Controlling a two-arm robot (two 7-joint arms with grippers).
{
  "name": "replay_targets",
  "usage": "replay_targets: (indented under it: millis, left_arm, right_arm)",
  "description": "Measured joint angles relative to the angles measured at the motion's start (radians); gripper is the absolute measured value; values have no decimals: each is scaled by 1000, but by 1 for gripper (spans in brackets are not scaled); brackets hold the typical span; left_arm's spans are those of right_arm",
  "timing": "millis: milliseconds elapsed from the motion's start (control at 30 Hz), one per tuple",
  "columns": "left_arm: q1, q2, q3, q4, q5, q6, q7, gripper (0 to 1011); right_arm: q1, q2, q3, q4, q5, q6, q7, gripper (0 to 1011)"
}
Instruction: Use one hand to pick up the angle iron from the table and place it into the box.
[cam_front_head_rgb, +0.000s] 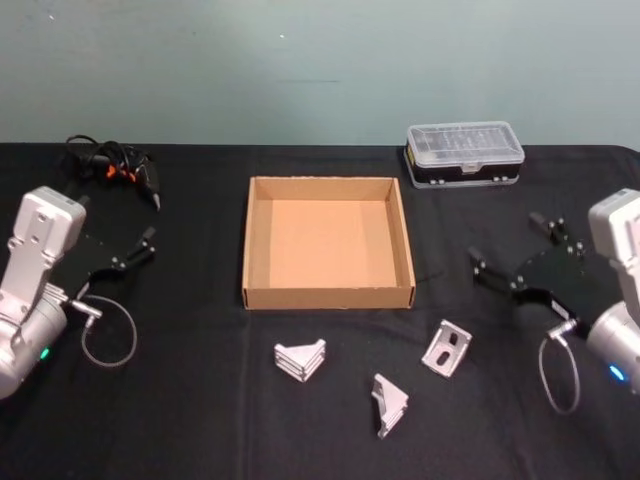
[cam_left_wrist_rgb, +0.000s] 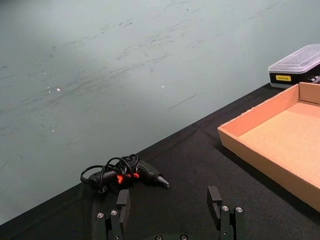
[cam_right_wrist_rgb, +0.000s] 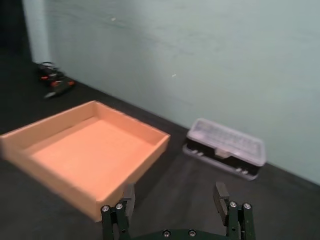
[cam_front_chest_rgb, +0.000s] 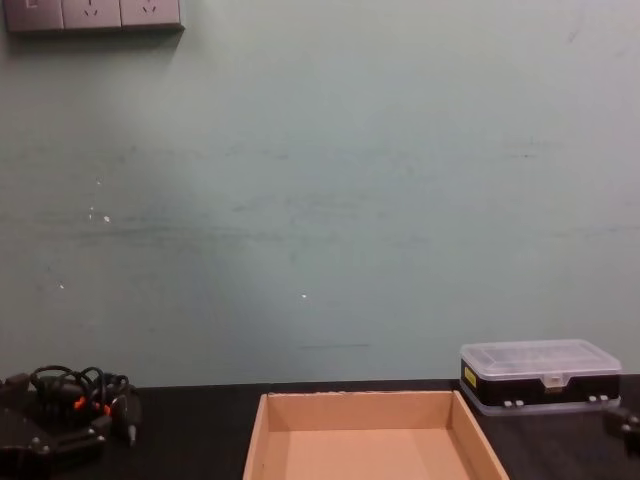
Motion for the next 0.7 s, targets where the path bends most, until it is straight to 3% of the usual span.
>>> replay_targets:
  millis: [67, 133, 167, 300, 367, 533, 700]
  left_arm:
    - [0, 0, 0, 0, 0, 0, 0, 1011]
    - [0, 0, 0, 0, 0, 0, 0, 1011]
    - [0, 0, 0, 0, 0, 0, 0, 1011]
    - [0, 0, 0, 0, 0, 0, 0, 1011]
    - [0, 0, 0, 0, 0, 0, 0, 1011]
    - [0, 0, 0, 0, 0, 0, 0, 1011]
    - [0, 0, 0, 0, 0, 0, 0, 1011]
  right_arm:
    - [-20, 13, 10, -38, 22, 33, 15, 1003]
    - [-46, 35, 22, -93, 63, 105, 50, 1003]
    - [-46, 35, 22, -93, 63, 105, 50, 1003]
    - [-47, 69, 13, -146, 105, 251, 121, 1003]
    - [-33, 83, -3, -160, 113, 320, 158, 1003]
    - [-2, 90, -29, -164, 111, 423, 203, 1003]
    - [23, 78, -46, -150, 99, 487, 218, 1003]
